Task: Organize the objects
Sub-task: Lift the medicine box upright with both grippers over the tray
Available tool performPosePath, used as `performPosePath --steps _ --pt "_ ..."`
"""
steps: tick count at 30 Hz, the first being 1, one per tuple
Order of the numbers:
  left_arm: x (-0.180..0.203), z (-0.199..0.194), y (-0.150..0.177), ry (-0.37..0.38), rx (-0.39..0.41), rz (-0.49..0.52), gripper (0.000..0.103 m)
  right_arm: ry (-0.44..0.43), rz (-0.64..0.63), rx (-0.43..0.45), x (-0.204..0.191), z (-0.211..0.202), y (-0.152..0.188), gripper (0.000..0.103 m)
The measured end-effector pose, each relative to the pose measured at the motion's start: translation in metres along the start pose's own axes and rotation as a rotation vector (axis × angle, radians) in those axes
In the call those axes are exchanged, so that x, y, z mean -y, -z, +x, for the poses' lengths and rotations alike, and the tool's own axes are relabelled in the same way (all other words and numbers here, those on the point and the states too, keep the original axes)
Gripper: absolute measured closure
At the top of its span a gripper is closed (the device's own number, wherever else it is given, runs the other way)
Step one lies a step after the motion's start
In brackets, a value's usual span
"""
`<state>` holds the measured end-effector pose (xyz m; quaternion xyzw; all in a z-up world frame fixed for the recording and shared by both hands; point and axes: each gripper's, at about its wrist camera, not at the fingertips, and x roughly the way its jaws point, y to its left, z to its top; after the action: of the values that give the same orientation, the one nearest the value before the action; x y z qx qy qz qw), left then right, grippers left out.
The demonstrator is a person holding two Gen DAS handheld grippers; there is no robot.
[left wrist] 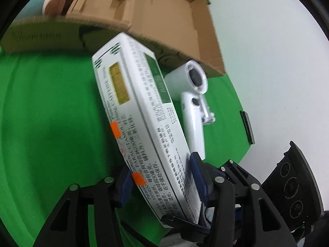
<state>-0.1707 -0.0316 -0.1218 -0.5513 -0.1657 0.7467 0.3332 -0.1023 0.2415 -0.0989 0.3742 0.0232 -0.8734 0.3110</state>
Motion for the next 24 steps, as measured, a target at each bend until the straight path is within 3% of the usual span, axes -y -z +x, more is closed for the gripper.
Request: performPosePath --steps 5,14,17,24 --pt "0.037 -0.024 -0.012 -0.004 0.075 0.132 0.067 0.055 -0.004 0.091 -0.001 -0.014 -0.012 0.039" --pt "0.100 -0.084 -0.060 -0.053 0.207 0.352 0.068 0.119 -0.026 0.299 0.003 -0.043 -0.066 0.039" --pt "0.141 -0.078 -0.080 -0.068 0.251 0.416 0.068 0.131 -0.038 0.356 0.004 -0.052 -0.086 0.039" --pt "0.174 -0.113 -0.106 -0.080 0.327 0.505 0.069 0.145 -0.064 0.451 0.009 -0.073 -0.126 0.039"
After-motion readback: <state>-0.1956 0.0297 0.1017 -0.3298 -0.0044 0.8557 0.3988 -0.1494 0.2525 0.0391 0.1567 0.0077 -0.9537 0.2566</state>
